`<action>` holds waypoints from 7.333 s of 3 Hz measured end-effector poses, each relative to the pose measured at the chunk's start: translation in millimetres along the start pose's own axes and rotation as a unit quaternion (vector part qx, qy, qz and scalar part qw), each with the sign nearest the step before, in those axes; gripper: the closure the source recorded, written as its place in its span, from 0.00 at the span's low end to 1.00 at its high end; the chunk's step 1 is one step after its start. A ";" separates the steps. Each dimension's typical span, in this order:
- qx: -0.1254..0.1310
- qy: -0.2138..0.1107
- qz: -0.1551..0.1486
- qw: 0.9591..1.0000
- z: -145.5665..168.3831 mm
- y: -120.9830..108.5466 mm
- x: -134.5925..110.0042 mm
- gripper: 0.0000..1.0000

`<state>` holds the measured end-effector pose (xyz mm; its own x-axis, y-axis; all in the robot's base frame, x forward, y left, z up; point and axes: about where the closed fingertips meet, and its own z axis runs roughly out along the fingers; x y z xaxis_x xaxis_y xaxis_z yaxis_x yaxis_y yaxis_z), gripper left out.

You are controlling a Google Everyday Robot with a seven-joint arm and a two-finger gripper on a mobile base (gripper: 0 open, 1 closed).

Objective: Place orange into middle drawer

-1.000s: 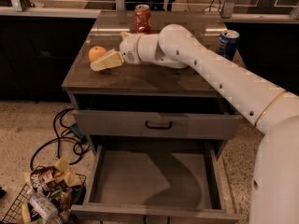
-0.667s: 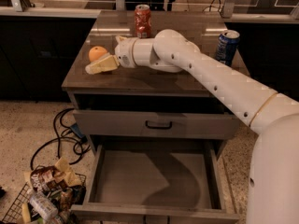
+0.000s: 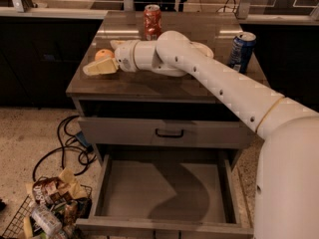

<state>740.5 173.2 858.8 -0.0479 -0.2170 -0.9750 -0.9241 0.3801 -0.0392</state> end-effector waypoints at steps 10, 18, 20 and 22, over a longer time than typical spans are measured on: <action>-0.017 0.002 0.010 1.000 15.9 21.0 10.8 0.00; 0.019 0.015 0.011 1.000 -70.1 52.8 -4.6 1.00; 0.035 0.013 0.015 0.999 -164.8 94.9 51.3 1.00; -0.043 0.013 0.034 0.998 -212.5 160.0 172.5 1.00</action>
Offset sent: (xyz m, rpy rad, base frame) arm -0.0010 0.0022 -0.0005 0.0000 0.0001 0.0034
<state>503.8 5.5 730.8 -0.1198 -0.2163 -0.9690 -0.9475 0.3162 0.0465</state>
